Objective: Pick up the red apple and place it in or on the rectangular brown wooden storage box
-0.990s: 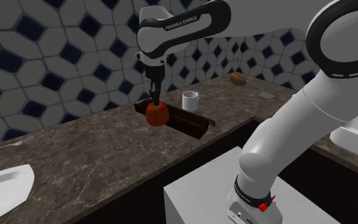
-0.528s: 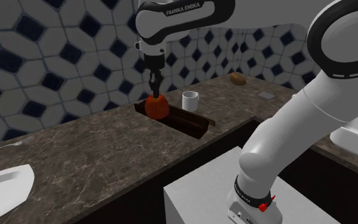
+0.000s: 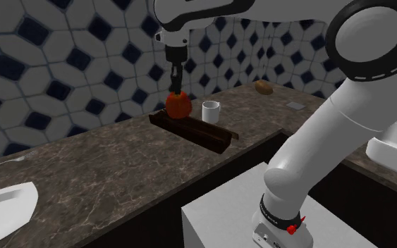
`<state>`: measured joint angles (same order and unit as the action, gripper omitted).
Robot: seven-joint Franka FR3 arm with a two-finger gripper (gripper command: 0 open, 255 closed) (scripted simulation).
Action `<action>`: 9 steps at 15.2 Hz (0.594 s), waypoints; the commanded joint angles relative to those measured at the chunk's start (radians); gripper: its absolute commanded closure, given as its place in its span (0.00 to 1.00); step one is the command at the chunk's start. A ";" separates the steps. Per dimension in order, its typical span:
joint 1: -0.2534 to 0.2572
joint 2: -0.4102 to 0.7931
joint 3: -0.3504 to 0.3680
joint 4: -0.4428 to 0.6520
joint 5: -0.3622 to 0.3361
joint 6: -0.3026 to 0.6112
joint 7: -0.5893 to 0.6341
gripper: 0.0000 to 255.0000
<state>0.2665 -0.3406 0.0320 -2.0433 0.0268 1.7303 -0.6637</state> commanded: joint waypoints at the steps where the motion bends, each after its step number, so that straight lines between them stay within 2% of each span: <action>1: -0.017 0.028 -0.030 0.053 -0.010 -0.026 -0.044 1.00; 9: -0.079 0.194 -0.137 0.317 -0.021 -0.126 -0.210 1.00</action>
<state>0.1955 -0.1672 -0.0917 -1.7613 0.0056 1.6189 -0.8515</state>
